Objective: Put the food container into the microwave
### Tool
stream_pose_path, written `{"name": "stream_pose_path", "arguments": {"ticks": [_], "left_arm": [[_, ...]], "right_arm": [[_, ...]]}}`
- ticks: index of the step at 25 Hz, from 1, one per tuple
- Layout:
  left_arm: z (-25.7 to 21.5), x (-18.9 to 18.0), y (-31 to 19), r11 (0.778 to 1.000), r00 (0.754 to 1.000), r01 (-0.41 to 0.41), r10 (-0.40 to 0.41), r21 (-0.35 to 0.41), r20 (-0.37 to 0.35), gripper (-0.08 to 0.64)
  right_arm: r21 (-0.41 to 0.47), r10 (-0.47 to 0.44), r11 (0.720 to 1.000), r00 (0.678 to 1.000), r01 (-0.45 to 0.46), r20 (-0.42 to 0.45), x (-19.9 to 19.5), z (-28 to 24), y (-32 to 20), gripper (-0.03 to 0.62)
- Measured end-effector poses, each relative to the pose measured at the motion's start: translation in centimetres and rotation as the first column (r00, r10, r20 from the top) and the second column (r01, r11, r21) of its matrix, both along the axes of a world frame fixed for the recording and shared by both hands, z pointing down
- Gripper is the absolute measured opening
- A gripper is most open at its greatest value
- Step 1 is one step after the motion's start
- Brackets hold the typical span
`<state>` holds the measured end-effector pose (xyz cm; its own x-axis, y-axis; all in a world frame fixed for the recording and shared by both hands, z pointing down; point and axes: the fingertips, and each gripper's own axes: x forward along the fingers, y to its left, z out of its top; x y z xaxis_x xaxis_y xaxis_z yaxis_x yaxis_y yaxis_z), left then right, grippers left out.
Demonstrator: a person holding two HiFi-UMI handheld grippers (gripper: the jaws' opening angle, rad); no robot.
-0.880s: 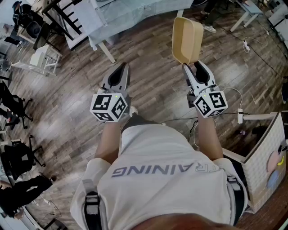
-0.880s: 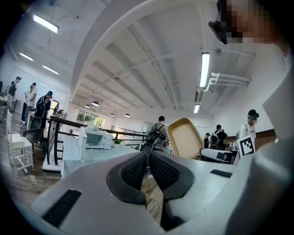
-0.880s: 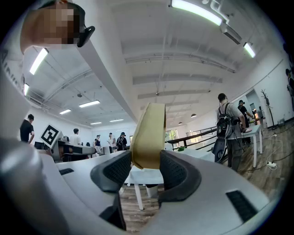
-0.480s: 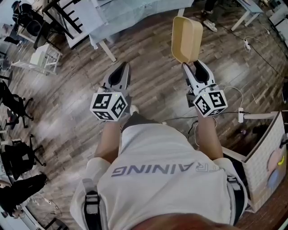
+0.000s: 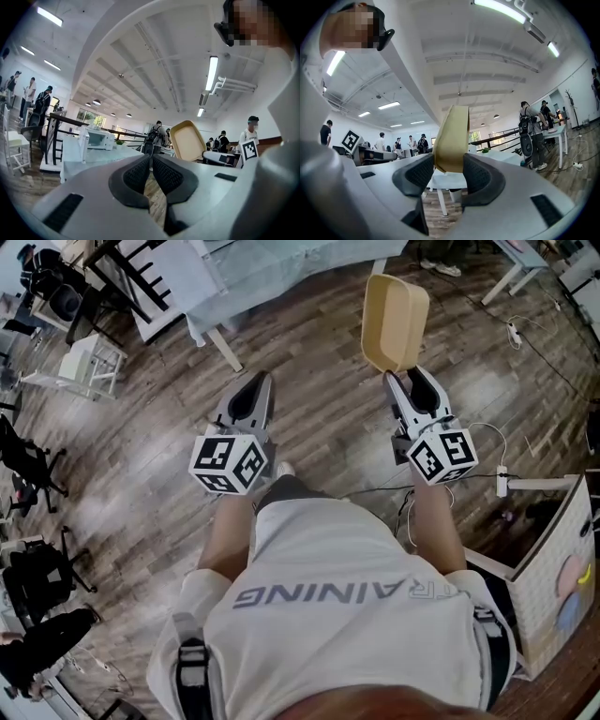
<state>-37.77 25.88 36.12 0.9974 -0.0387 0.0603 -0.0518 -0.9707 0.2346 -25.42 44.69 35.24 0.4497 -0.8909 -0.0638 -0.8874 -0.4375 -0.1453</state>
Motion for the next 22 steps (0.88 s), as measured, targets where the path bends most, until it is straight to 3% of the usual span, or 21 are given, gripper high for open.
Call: {"name": "stream_pose_path", "arguments": {"ticks": [13,22], "left_arm": [[-0.6,3.7,-16.2,1.0,1.0,-0.02,0.02,-0.009,0.009,0.049],[-0.9,4.6,-22.0,0.999,1.0,0.003,-0.004,-0.033,-0.007,0.049]], "right_arm": [[-0.016,0.028,0.999,1.0,-0.028,0.008,3.5,-1.4,-15.3,0.215],[-0.044,-0.023,0.999,1.0,0.023,0.015,4.6,-1.0,-22.1,0.215]]}}
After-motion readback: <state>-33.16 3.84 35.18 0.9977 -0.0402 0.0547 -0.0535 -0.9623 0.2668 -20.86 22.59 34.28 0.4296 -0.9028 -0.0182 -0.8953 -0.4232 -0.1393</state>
